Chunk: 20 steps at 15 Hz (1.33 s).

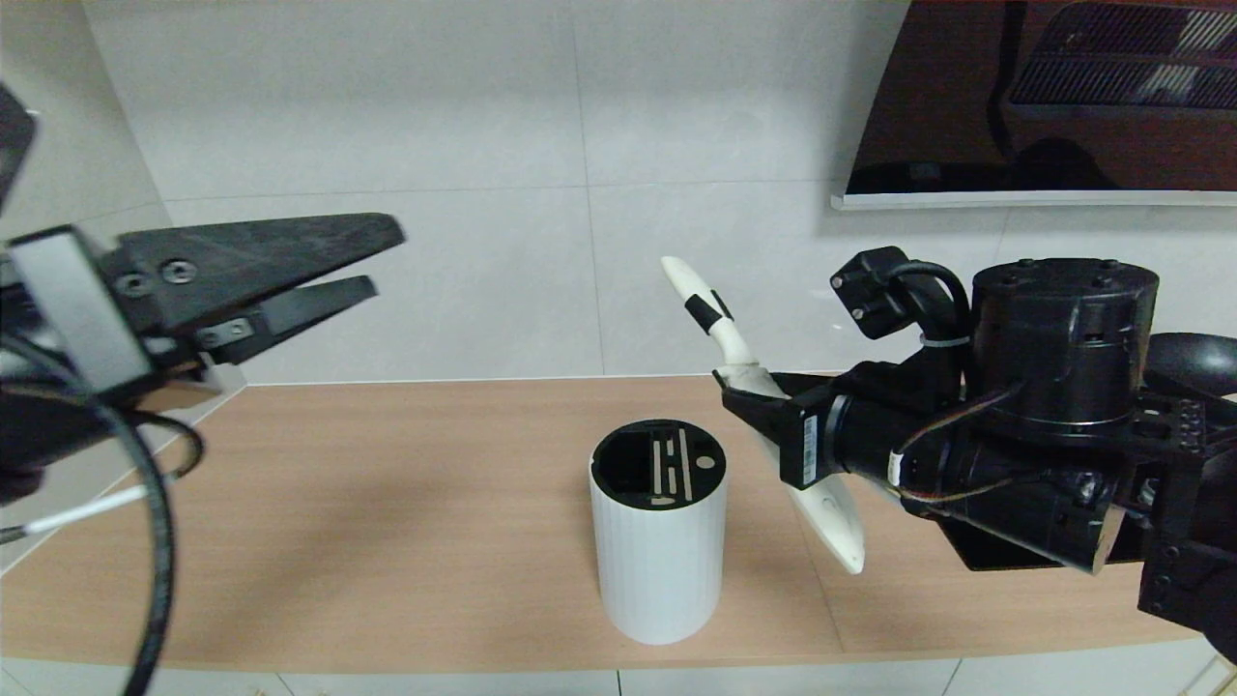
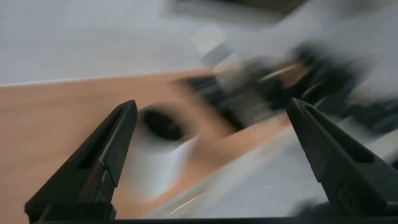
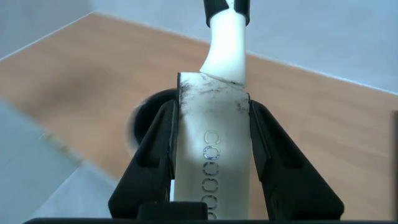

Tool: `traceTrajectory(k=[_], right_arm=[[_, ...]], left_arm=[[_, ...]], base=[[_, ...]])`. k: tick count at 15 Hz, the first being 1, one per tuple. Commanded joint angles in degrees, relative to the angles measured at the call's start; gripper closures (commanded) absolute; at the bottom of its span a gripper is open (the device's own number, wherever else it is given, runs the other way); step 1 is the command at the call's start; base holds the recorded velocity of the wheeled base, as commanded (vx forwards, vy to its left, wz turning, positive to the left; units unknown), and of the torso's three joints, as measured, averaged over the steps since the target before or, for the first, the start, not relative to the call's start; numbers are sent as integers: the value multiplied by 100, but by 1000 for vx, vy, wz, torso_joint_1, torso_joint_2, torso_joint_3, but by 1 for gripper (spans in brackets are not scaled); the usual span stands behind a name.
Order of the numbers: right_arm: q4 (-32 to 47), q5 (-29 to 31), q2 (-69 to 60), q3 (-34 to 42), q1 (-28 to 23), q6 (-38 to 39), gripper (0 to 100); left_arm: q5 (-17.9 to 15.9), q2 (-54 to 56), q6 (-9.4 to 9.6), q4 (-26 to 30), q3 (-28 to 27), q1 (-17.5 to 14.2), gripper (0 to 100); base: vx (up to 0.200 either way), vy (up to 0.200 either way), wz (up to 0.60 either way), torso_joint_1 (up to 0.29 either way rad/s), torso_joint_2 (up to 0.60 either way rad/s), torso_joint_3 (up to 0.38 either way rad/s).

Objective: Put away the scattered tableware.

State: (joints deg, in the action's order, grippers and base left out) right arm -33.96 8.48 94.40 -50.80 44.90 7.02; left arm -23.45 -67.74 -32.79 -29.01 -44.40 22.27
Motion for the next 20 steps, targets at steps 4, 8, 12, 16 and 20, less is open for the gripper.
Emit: traceTrajectory(k=[4, 8, 12, 16, 20], right_arm=[[-75, 320, 236, -18, 564, 159, 100], [-242, 391, 315, -106, 669, 353, 100], [-321, 400, 359, -202, 836, 502, 100], [-321, 400, 351, -167, 1012, 555, 100], [-321, 400, 315, -132, 1100, 563, 100]], left_arm=[[175, -1663, -702, -1229, 168, 726, 0], [298, -2155, -781, -1449, 107, 1086, 0], [790, -2683, -834, -2073, 80, 1288, 0], [1036, -2815, -948, -2293, -16, 1297, 0], [1045, -2876, -1001, -2284, -87, 1280, 0]], base=[[0, 0, 0, 0, 0, 0], [0, 0, 0, 0, 0, 0], [0, 0, 0, 0, 0, 0], [0, 0, 0, 0, 0, 0], [0, 0, 0, 0, 0, 0]])
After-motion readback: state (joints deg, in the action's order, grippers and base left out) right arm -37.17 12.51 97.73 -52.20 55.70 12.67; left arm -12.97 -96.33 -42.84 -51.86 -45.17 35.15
